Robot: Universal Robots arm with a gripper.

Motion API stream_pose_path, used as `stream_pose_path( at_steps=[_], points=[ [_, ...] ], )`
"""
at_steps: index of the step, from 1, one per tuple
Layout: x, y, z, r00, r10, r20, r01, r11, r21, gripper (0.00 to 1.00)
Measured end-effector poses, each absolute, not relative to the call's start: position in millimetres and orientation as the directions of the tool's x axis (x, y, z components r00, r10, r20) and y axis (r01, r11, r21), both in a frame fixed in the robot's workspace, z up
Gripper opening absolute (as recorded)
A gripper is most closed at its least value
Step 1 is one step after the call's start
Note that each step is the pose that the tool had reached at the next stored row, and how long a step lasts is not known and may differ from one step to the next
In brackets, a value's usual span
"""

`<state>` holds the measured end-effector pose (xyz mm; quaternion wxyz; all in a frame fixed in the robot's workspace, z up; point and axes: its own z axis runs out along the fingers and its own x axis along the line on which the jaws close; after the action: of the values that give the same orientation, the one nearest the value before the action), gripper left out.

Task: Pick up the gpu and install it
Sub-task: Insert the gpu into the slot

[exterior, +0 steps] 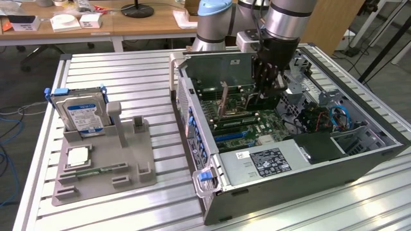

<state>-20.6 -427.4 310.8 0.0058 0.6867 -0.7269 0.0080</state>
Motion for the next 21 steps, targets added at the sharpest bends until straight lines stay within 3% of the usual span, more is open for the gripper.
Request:
stream_pose_path(
  at_steps=[21],
  points=[
    [-22.2,-427.4,306.0,-0.055,-0.998,0.019,-0.998,0.055,-0.004,0.26]
  ],
)
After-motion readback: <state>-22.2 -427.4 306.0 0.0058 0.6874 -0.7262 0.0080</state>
